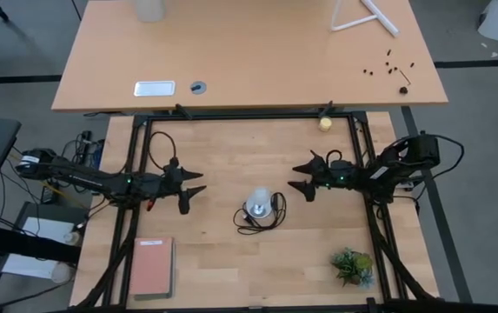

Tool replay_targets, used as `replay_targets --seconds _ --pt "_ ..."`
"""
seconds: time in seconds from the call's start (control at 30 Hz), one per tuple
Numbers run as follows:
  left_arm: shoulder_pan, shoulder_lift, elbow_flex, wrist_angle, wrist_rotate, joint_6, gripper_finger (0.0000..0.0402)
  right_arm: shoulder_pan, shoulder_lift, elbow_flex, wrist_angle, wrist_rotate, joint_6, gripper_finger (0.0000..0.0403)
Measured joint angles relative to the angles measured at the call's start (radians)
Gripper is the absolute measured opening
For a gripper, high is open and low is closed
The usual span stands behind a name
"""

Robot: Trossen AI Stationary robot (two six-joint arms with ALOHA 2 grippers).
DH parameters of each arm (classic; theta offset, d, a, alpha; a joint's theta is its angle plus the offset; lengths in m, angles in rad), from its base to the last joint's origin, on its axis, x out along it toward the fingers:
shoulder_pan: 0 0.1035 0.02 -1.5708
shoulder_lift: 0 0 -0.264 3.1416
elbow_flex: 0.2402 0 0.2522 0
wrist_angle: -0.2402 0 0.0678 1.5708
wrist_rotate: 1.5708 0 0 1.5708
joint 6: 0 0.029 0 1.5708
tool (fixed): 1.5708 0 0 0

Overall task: Screw lightbulb
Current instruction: Remove the white lightbulb from the silver lamp

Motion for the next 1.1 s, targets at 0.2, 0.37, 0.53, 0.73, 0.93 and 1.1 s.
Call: replay_targets --seconds 0.2,0.37,0.53,0.73,0.93,1.1 --pt "0.000 0.014 0.002 0.020 0.005 -0.028 0.0211 0.000 0.000 0.011 -0.009 0.008 0.113 0.0373" --pt "0.000 0.018 0.001 0.027 0.023 -0.029 0.0211 0.000 0.000 0.011 -0.015 0.014 0.152 0.0373" --pt "0.000 0.018 0.001 0.034 0.024 -0.028 0.0211 0.001 0.000 0.011 -0.014 0.014 0.161 0.0373" --pt "0.000 0.024 0.001 0.047 0.032 -0.027 0.0211 0.001 0.000 0.011 -0.014 0.054 0.162 0.0373" --pt "0.000 0.025 0.001 0.046 0.032 -0.026 0.0211 0.001 0.000 0.011 -0.006 0.108 0.183 0.0373" --pt "0.000 0.025 0.001 0.053 0.032 -0.026 0.0211 0.001 0.000 0.011 -0.007 0.166 0.252 0.0373"
